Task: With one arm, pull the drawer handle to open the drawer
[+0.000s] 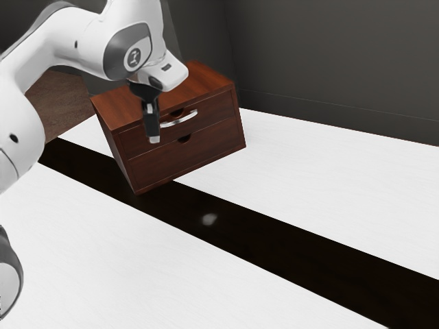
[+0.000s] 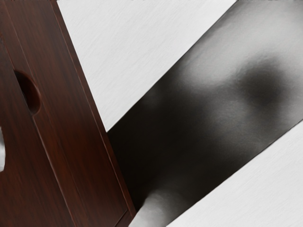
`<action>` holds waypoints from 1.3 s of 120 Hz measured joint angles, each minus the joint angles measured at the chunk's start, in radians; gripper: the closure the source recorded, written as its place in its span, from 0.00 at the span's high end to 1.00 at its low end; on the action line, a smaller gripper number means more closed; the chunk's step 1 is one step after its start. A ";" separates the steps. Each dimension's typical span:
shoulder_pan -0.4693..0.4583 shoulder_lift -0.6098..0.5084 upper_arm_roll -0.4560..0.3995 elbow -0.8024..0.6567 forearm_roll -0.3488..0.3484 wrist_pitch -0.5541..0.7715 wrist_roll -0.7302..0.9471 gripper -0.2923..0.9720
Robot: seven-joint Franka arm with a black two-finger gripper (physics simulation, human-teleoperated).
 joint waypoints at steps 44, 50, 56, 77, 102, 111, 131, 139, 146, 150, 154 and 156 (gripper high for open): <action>-0.003 0.002 0.003 -0.010 0.078 0.103 -0.081 0.76; -0.003 0.002 0.020 -0.022 0.081 0.107 -0.102 0.75; -0.002 0.003 0.035 -0.031 0.082 0.111 -0.126 0.73; -0.006 0.014 0.043 -0.048 0.077 0.117 -0.218 0.70; 0.000 0.046 0.045 -0.044 0.073 0.151 -0.322 0.66; 0.001 0.058 0.045 -0.038 0.072 0.176 -0.353 0.65; 0.001 0.084 0.044 -0.016 0.068 0.213 -0.408 0.64; 0.001 0.094 0.041 -0.011 0.066 0.223 -0.427 0.64; 0.001 0.099 0.041 -0.009 0.062 0.232 -0.441 0.64; 0.001 0.103 0.042 -0.007 0.060 0.239 -0.449 0.64; 0.001 0.108 0.043 -0.003 0.059 0.245 -0.456 0.64; 0.001 0.110 0.043 0.001 0.058 0.247 -0.460 0.64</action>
